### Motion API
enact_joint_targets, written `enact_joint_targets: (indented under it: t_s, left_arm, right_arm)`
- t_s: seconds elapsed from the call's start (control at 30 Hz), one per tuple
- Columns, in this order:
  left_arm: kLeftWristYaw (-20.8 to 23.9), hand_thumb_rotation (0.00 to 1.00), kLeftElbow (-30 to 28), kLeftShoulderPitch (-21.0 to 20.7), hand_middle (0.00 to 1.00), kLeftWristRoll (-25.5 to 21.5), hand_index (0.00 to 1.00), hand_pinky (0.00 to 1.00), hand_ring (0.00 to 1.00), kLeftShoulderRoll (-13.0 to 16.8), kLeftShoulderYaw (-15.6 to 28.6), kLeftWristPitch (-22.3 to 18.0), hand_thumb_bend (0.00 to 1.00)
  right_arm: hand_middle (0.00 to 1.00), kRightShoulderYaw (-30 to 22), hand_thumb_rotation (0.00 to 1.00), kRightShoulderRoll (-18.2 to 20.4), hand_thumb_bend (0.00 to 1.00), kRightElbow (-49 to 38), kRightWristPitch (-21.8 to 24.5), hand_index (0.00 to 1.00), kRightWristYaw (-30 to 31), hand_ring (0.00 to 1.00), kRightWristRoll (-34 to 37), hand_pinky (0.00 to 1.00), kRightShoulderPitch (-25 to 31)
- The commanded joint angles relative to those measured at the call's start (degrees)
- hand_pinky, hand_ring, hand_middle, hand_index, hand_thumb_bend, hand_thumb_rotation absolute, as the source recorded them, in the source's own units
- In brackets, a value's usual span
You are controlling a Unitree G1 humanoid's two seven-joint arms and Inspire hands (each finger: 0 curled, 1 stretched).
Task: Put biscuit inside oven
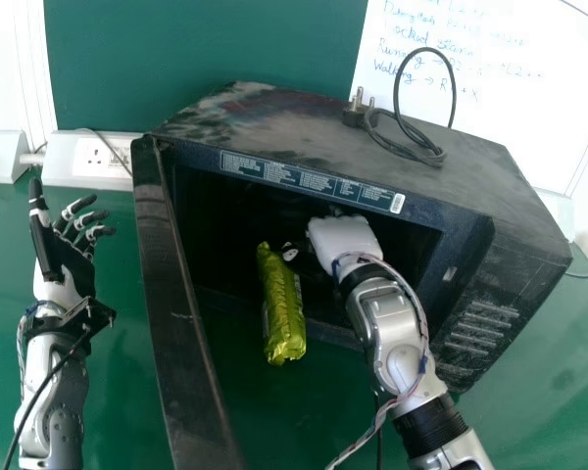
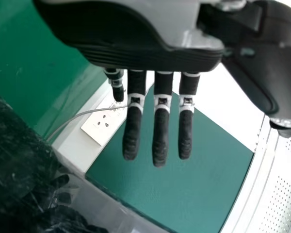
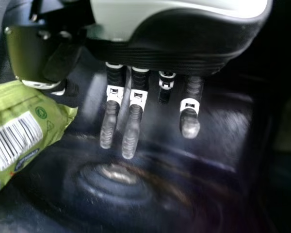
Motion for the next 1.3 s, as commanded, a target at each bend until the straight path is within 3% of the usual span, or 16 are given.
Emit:
enact_joint_targets:
  t_s: [0.0, 0.1, 0.17, 0.37, 0.57, 0.73, 0.77, 0.83, 1.07, 1.27]
  left_arm:
    - [-0.54, 0.08, -0.87, 0.61, 0.39, -0.07, 0.49, 0.23, 0.31, 0.37, -0.12, 0.37, 0.52]
    - [-0.61, 0.08, -0.86, 0.65, 0.39, -0.20, 0.49, 0.23, 0.31, 0.37, -0.10, 0.52, 0.52]
    - [-0.49, 0.08, -1.18, 0.85, 0.39, -0.19, 0.49, 0.23, 0.31, 0.22, -0.15, 0.65, 0.52]
    - [-0.55, 0.08, -2.33, 1.34, 0.39, -0.38, 0.49, 0.23, 0.31, -0.11, -0.35, 1.04, 0.52]
    - [-0.64, 0.08, -2.82, 1.48, 0.39, -0.24, 0.49, 0.23, 0.31, -0.10, -0.36, 1.57, 0.52]
    - [-0.48, 0.08, -3.39, 1.72, 0.40, -0.01, 0.49, 0.23, 0.31, -0.12, -0.45, 2.08, 0.52]
    - [-0.42, 0.08, -3.51, 1.76, 0.40, 0.06, 0.49, 0.23, 0.31, -0.18, -0.50, 2.14, 0.52]
    - [-0.25, 0.08, -3.67, 1.78, 0.40, 0.15, 0.49, 0.23, 0.31, -0.37, -0.53, 2.18, 0.52]
    - [-0.27, 0.08, -4.43, 2.10, 0.40, -0.05, 0.49, 0.22, 0.30, -0.98, -0.61, 2.32, 0.52]
    - [-0.26, 0.08, -5.11, 2.56, 0.39, -0.34, 0.49, 0.22, 0.31, -1.19, -0.51, 2.78, 0.52]
  right_arm:
    - [0.47, 1.06, 0.00, -0.84, 0.53, 0.59, -0.96, 0.49, -1.49, 0.17, 0.75, 0.10, -0.39]
    - [0.47, 2.04, 0.00, -1.43, 0.53, 0.94, -2.54, 0.49, -4.62, 0.17, 1.19, 0.11, 0.78]
    - [0.47, 3.61, 0.00, -1.93, 0.53, 1.73, -2.78, 0.49, -7.15, 0.23, -0.31, 0.15, 1.39]
    - [0.45, 7.90, 0.00, -2.50, 0.53, 7.38, -4.67, 0.51, -24.03, 0.34, -3.44, 0.25, 3.06]
    - [0.47, 13.63, 0.01, 0.26, 0.53, 16.50, -4.12, 0.50, -34.88, 0.45, -5.69, 0.34, 3.01]
    - [0.45, 19.35, 0.01, 1.06, 0.53, 21.53, -3.50, 0.52, -35.98, 0.46, -8.79, 0.35, 1.21]
    - [0.54, 20.25, 0.08, 1.17, 0.52, 22.41, -3.62, 0.51, -36.28, 0.51, -9.04, 0.40, 0.80]
    - [0.64, 21.67, 0.13, 1.44, 0.52, 24.10, -3.90, 0.50, -36.98, 0.59, -9.01, 0.48, 0.07]
    - [0.61, 25.67, 0.15, 2.18, 0.53, 30.56, -3.71, 0.50, -39.17, 0.50, -9.35, 0.42, -2.45]
    - [0.63, 27.84, 0.15, 2.90, 0.52, 37.05, -4.69, 0.50, -42.39, 0.54, -8.50, 0.45, -5.36]
